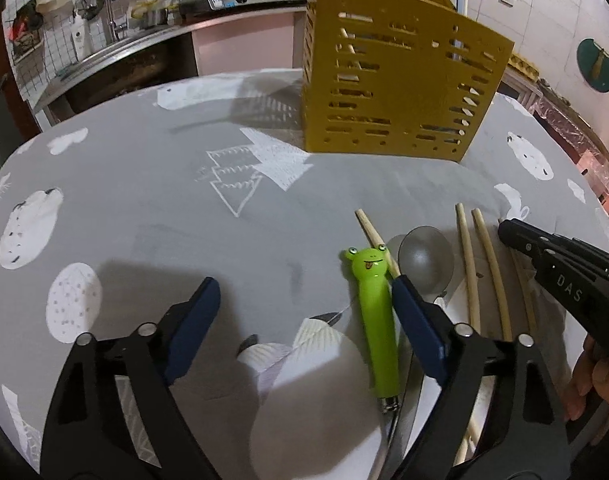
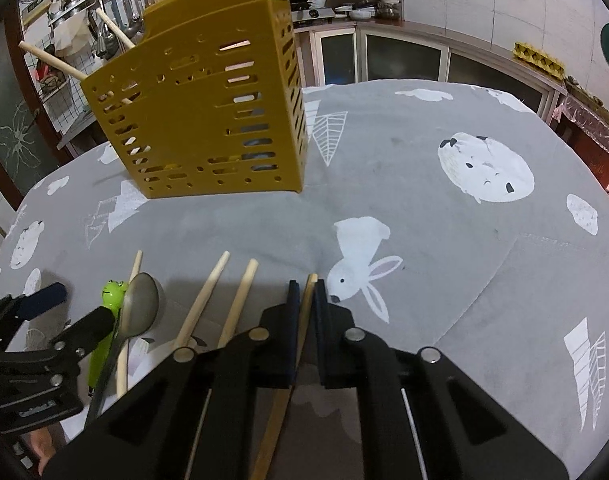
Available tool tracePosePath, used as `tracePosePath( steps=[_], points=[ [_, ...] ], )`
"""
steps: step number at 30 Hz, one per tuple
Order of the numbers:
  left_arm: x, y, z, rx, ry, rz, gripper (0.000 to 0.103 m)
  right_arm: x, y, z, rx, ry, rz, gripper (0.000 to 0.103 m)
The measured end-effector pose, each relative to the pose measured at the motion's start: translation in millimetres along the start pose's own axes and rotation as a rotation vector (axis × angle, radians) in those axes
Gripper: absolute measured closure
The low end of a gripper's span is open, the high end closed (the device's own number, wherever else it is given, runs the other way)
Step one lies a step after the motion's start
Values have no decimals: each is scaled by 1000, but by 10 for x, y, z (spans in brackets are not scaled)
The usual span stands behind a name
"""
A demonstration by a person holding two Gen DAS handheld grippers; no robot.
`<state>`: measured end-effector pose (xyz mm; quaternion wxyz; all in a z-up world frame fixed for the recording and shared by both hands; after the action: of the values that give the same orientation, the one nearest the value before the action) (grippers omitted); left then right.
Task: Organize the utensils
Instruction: 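Close the left tool on the green frog-handled fork, then carry the fork with the left tool while the right tool carries its chopstick over the holder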
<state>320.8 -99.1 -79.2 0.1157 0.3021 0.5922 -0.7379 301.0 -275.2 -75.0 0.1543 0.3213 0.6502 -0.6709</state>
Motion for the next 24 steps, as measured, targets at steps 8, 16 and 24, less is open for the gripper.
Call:
tracePosePath(
  steps=[8,16,24],
  points=[
    [-101,101,103,7,10,-21,49,-20,14,-27,12,-2,-4,96],
    [-206,144,78,13,-14,-51,80,-89,60,-35,22,4,-18,96],
    [-200,79,9,55,-58,-34,81,-99,-83,2,7,18,22,98]
  ],
)
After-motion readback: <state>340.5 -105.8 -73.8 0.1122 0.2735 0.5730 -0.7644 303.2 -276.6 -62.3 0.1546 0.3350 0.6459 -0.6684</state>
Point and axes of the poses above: each gripper's, at about its wrist camera, not at the fingertips, and y roughly the way its jaws point, z to its right, x to its underside, the point moved 4 cm from there along y, roughly the way its jaws point, and after that the axes turned 5 degrees about x, right-handed, at the moved point
